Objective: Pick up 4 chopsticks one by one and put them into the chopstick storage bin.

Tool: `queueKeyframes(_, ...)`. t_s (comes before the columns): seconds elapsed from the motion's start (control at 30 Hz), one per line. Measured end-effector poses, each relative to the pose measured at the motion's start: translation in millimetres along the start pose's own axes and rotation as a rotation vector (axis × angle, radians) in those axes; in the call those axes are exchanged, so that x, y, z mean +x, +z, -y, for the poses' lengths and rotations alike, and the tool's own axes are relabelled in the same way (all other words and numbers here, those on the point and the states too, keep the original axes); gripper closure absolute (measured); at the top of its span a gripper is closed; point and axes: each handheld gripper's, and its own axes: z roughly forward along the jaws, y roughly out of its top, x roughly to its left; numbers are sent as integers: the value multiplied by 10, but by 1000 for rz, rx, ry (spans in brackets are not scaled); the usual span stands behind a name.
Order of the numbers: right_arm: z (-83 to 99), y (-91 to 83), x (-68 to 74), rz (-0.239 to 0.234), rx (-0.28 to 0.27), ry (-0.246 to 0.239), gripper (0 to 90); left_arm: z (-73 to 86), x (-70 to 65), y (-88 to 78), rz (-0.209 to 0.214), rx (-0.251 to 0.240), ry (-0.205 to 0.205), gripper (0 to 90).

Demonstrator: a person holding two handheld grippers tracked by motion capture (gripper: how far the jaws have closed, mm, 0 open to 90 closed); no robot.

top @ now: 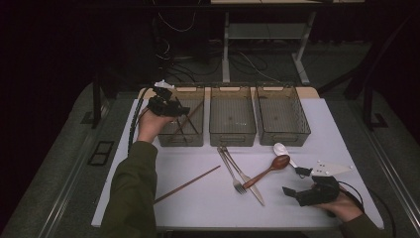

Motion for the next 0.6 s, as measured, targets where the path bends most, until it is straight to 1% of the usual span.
queueKeyframes(0.03, 0, 0, 0, 0, 0, -1, 98, 12, -19, -24, 15, -5, 9, 374)
queueKeyframes(0.1, -2, 0, 3, -1, 2, -3, 98, 37, -82, -78, 18, -1, 23, 364)
queueKeyframes(0.2, -4, 1, 8, -4, 0, -4, 98, 78, -168, -144, 38, -10, 46, 346)
queueKeyframes(0.33, -6, 1, 11, -3, -1, -4, 98, 128, -288, -217, 49, 9, 85, 312)
queueKeyframes(0.37, -7, -1, 13, -4, -1, -2, 98, 144, -324, -233, 55, 9, 87, 305)
queueKeyframes(0.4, -8, -1, 15, -5, -3, -3, 98, 156, -354, -252, 58, 14, 98, 300)
queueKeyframes(0.6, -10, -4, 20, -5, -4, -4, 98, 247, -522, -340, 75, 8, 134, 281)
